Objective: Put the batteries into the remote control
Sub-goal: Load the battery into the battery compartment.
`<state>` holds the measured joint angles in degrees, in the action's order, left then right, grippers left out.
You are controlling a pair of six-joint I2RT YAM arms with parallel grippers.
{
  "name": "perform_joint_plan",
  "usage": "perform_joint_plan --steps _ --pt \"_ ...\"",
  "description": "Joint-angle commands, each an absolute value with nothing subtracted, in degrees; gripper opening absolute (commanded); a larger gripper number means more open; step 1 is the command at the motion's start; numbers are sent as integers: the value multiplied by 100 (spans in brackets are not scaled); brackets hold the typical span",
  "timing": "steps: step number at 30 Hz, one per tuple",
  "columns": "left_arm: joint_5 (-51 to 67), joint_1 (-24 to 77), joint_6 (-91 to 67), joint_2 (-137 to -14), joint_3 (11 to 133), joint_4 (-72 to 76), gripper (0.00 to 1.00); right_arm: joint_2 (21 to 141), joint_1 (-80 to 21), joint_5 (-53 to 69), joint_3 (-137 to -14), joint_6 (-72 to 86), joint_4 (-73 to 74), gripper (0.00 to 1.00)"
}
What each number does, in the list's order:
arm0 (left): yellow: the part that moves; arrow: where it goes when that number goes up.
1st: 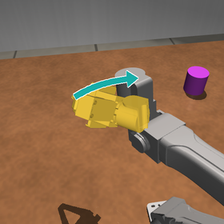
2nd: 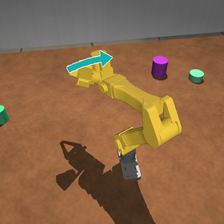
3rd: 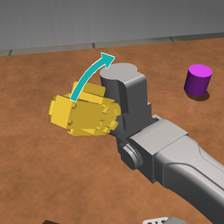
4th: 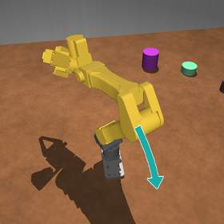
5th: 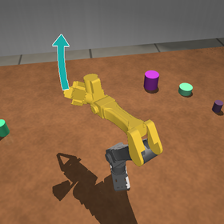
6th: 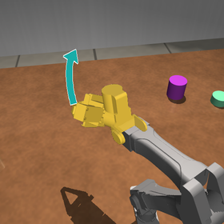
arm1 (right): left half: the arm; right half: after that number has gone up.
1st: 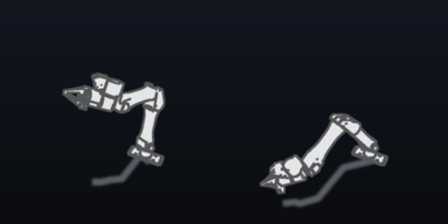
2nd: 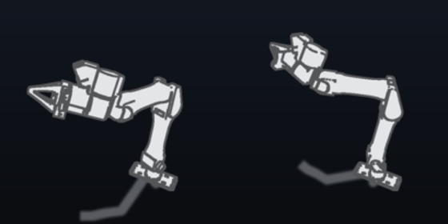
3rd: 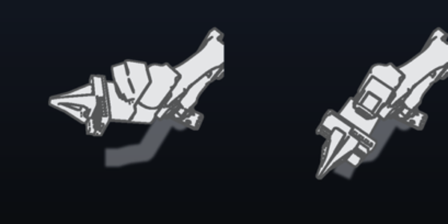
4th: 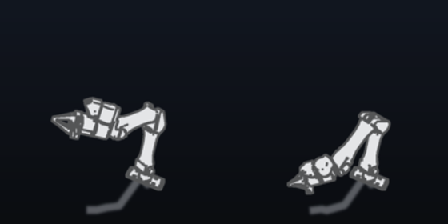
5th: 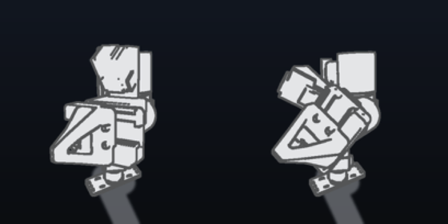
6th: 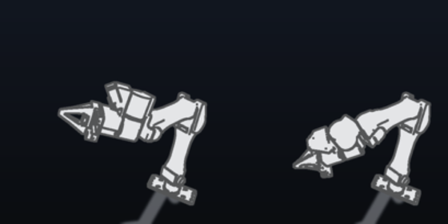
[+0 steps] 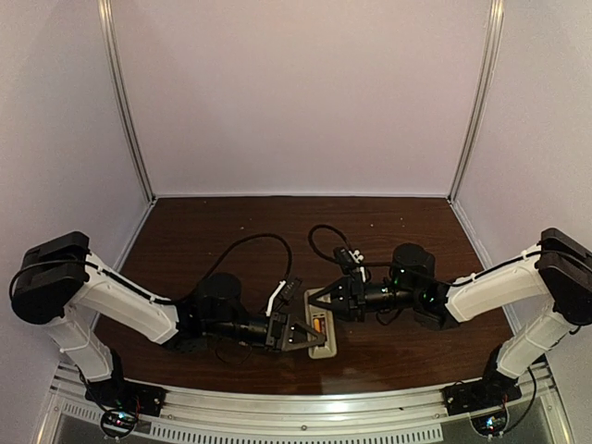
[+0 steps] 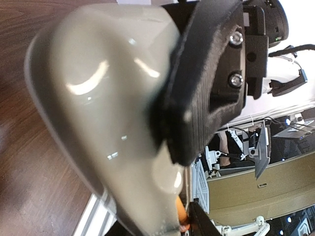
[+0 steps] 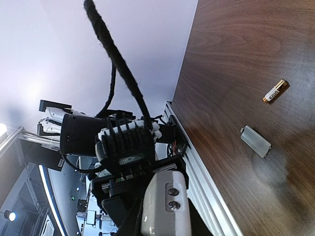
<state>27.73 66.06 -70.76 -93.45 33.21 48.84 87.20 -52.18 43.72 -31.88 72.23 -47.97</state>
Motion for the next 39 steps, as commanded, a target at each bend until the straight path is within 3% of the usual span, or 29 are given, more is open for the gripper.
perform_joint_plan --steps 1,3,7,15,21,29,34,36,39 --pt "1511 6273 -7549 -9731 3214 4669 0 8273 -5687 5025 -3560 7613 -5449 0" --pt "1507 6275 -7488 -9745 3228 4675 0 8261 -5687 5029 -3575 7583 -5390 0" --pt "1670 6292 -6602 -9633 3554 4278 18 8303 -5683 5019 -3561 7555 -5320 0" --pt "1480 6292 -5784 -9165 3639 3776 29 8244 -5563 4958 -3556 7448 -5073 0" --pt "541 6525 -4766 -8809 4407 1710 41 7904 -5410 4512 -3890 6305 -2933 0" --pt "-128 6620 -4658 -9043 4987 581 41 7862 -5405 4223 -3921 6130 -2456 0" --pt "-197 6853 -4579 -9220 5133 547 48 7778 -5397 3949 -3879 6136 -2337 0" --pt "-264 6924 -4594 -9252 5150 492 43 7755 -5379 3876 -3868 6134 -2308 0" --pt "-406 6933 -4734 -9250 5117 393 27 7713 -5316 3813 -3834 6144 -2304 0"
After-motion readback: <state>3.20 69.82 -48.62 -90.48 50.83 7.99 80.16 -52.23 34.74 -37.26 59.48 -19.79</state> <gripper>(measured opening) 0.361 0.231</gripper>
